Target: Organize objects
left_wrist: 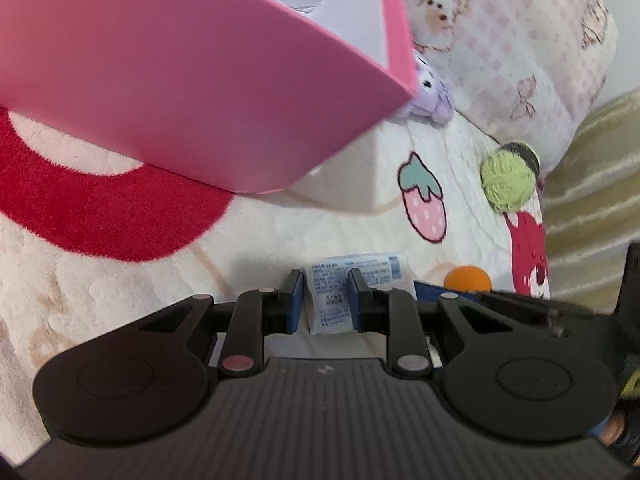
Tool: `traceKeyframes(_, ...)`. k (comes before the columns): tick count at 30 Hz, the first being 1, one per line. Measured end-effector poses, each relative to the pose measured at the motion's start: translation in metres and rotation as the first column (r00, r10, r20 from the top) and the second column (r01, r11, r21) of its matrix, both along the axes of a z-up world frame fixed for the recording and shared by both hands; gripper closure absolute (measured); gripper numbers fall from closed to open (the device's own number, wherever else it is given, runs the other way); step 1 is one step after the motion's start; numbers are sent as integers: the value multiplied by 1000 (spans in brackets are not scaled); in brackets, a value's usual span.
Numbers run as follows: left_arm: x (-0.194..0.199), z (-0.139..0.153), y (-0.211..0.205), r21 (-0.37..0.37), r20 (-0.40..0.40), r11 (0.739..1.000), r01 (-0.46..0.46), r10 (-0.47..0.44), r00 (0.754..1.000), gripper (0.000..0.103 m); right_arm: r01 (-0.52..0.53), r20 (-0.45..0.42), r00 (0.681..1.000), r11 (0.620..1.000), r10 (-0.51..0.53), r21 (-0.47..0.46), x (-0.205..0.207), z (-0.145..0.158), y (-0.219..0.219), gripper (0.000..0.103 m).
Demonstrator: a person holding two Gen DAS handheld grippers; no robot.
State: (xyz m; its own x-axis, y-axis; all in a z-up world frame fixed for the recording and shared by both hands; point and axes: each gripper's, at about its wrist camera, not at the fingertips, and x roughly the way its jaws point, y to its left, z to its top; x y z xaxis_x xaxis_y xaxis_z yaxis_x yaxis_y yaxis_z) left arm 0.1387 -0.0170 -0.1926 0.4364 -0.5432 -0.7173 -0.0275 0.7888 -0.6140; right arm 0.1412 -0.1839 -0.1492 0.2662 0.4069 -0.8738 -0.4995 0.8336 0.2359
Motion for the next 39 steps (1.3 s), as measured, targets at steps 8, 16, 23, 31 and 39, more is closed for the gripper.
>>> traceKeyframes(8,4,-3,-2,-2,0,1000,-2,2,1000,80,-73,54,996,996,75,-44,-11,-4,20,26)
traceKeyframes(16,6,-4,-6,18,-1,1000,6,-6,1000,77,-59,42,997,997,61,-41,-7,-13,23,22)
traceKeyframes(23,5,-5,-7,14,5,1000,6,-6,1000,76,-62,60,996,996,66,-62,-12,-13,26,21)
traceKeyframes(31,2,-2,-12,33,17,999,21,-22,1000,76,-70,47,996,989,77,-133,-19,-15,39,19)
traceKeyframes(39,-8,11,-7,49,-22,998,38,-37,999,76,-97,51,993,987,104,-124,-31,-6,42,20)
